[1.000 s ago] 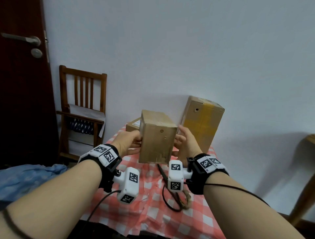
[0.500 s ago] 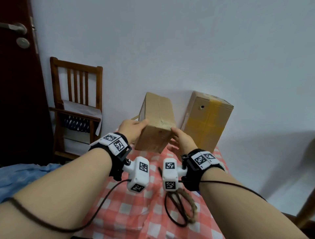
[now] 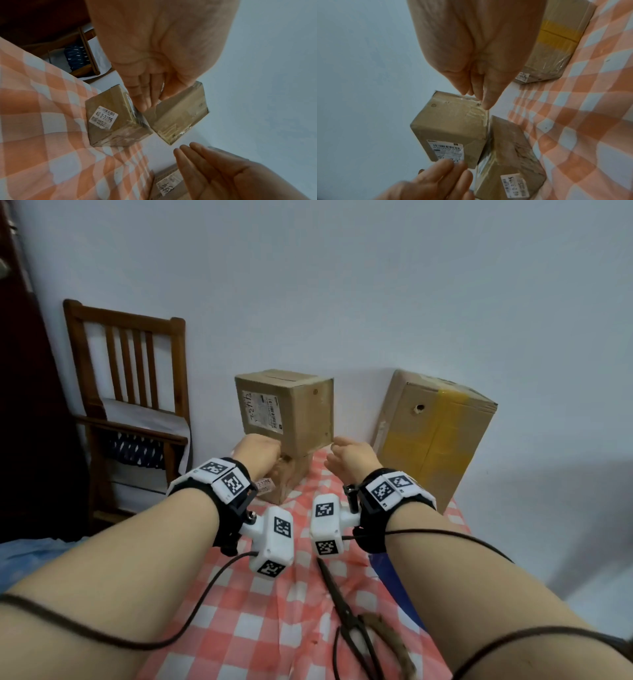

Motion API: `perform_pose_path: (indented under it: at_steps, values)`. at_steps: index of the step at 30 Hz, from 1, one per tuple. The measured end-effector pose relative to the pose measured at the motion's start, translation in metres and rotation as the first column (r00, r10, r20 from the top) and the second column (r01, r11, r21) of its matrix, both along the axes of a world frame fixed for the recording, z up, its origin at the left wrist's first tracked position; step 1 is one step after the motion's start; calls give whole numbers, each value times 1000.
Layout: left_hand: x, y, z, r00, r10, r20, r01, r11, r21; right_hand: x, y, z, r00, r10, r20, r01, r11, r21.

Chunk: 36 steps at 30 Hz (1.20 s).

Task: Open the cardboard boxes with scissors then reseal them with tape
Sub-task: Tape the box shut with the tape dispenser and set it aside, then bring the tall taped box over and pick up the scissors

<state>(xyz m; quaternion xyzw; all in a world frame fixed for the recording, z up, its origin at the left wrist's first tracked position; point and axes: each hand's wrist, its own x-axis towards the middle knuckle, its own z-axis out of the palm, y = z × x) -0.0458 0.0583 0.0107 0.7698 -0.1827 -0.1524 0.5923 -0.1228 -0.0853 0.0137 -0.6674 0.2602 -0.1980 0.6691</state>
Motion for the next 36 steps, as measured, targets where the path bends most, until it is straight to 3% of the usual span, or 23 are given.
perform_pose_path:
  at_steps: [3, 7, 13, 16, 23, 29, 36]
  values:
    - [-5, -7, 2, 996, 49, -69, -53, 997, -58, -14, -11, -5, 999, -52, -11, 53, 996, 70]
    - [-26, -34, 20, 993, -77, -91, 70, 995, -75, -35, -34, 3, 965, -261, 26, 260, 965, 12]
    - [-61, -96, 46, 990, -141, -25, 136, 982, -128, -77, -88, 29, 825, -549, 134, 565, 808, -169]
    - [-71, -124, 56, 986, -166, 3, 165, 980, -109, -98, -116, 34, 767, -634, 99, 640, 745, -188]
    - [-63, -177, 52, 964, -246, 96, 240, 968, 66, -120, -169, 23, 806, -580, -118, 549, 807, -220]
    - [-49, -211, 38, 967, -238, 91, 222, 963, 155, -101, -191, 5, 879, -460, -129, 428, 878, -216]
    - [-46, -231, 17, 963, -268, 12, 268, 963, 25, -91, -210, -16, 916, -399, -47, 389, 909, -149]
